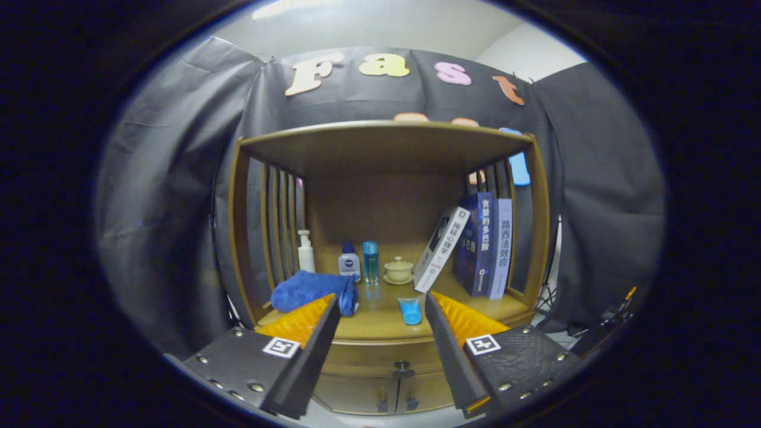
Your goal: Pull open the drawer, take out the items inside it, and place them on the countertop above the cabinet.
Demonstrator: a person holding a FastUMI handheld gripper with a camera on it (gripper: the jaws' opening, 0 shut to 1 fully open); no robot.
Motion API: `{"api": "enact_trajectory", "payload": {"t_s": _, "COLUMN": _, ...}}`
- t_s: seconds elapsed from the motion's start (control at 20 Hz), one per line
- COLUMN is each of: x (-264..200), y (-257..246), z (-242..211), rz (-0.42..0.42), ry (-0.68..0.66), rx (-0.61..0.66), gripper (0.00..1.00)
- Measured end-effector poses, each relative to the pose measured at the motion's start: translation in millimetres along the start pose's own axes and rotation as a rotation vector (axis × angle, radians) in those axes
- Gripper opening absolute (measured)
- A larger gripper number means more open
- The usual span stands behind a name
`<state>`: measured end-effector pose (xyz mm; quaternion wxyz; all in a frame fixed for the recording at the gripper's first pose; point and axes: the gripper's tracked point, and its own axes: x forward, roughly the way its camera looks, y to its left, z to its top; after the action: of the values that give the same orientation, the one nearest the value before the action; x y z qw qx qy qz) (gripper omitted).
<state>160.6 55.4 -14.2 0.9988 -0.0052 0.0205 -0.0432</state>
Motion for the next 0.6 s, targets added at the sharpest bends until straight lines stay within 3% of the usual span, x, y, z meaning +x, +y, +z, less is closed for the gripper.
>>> {"api": "enact_trajectory", "payload": {"t_s": 0.2, "x": -26, "y": -3, "z": 24, "rz": 0.001, "ry": -0.015, "rx": -0.019, "gripper": 0.75}}
{"api": "enact_trajectory", "payload": {"t_s": 0.3, "x": -41, "y": 12, "z": 33, "rz": 0.079, "ry": -0.031, "rx": 0.005, "gripper": 0.75}}
{"api": "enact_trajectory", "payload": {"t_s": 0.45, "x": -67, "y": 43, "z": 46, "rz": 0.268, "ry": -0.078, "rx": 0.027, "gripper": 0.74}}
{"api": "enact_trajectory", "payload": {"t_s": 0.6, "x": -80, "y": 27, "z": 44, "rz": 0.225, "ry": -0.077, "rx": -0.052, "gripper": 0.73}}
